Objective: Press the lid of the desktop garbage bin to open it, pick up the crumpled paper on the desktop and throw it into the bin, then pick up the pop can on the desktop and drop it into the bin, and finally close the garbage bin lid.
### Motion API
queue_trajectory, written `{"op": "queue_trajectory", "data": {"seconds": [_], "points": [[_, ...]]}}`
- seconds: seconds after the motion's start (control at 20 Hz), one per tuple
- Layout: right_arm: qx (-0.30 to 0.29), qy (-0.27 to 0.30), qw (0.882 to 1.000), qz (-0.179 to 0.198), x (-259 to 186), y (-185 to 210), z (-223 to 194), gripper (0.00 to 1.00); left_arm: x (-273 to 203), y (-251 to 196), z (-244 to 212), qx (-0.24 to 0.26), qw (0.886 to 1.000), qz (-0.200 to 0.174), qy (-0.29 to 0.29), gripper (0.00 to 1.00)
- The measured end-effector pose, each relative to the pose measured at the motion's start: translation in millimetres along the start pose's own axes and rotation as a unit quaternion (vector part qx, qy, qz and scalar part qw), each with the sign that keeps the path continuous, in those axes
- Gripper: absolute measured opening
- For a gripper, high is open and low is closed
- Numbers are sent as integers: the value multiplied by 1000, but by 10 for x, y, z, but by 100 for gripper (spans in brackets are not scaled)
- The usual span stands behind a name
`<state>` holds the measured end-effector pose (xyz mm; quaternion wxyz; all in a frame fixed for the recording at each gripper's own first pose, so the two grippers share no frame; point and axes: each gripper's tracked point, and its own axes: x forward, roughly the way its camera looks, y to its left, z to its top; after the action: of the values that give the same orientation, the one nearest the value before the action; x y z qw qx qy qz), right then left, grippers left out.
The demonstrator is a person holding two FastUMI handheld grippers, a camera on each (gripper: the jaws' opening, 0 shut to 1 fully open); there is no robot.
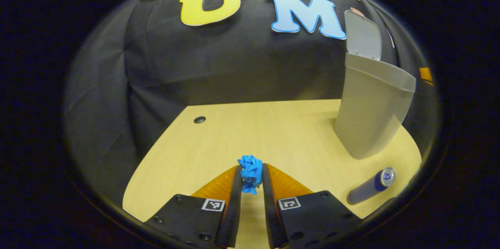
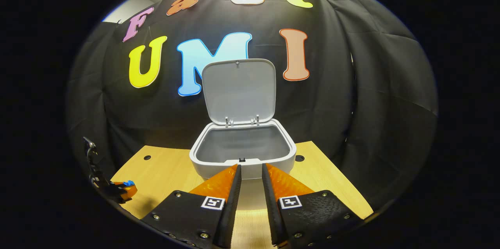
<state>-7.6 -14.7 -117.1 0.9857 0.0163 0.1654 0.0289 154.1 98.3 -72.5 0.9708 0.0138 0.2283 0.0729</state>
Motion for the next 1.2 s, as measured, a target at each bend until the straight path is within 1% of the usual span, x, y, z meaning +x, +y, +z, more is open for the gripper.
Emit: {"op": "queue_trajectory", "data": {"seconds": [0.05,0.15,0.2,0.3,0.4,0.45,0.5,0.55,0.65,0.7,0.75,0.9,0.95,1.1,1.2], "points": [[1,1,1000,-1,-9,-14,-2,36,-17,-44,132,3,1000,-4,-11,33],[4,1,1000,-3,-22,-57,-29,36,-14,-140,410,7,999,-12,-32,33],[6,2,1000,-3,-23,-75,-55,36,-22,-200,540,8,999,-18,-40,35],[9,2,1000,-6,-47,-130,-80,36,-19,-337,814,11,998,-30,-62,35],[13,4,1000,-10,-55,-195,-112,36,1,-525,1118,17,995,-45,-84,35],[14,5,1000,-12,-63,-224,-123,36,12,-627,1244,21,994,-53,-94,33],[15,5,1000,-14,-69,-253,-140,36,23,-732,1362,25,993,-61,-101,37],[15,5,1000,-17,-89,-288,-131,36,25,-853,1469,28,991,-71,-108,35],[15,5,1000,-23,-97,-358,-154,36,44,-1092,1679,35,988,-90,-123,35],[15,5,1000,-26,-117,-399,-179,36,45,-1216,1781,38,986,-99,-128,37],[13,6,999,-29,-127,-427,-191,36,67,-1337,1858,41,984,-108,-132,37],[13,7,999,-37,-147,-516,-212,37,96,-1683,2117,49,979,-135,-148,33],[14,8,999,-41,-158,-550,-223,36,98,-1788,2183,53,976,-145,-152,37],[17,10,999,-49,-178,-632,-270,37,92,-2100,2314,60,970,-171,-161,37],[20,12,998,-56,-192,-688,-297,37,79,-2284,2386,63,967,-187,-164,35]]}}
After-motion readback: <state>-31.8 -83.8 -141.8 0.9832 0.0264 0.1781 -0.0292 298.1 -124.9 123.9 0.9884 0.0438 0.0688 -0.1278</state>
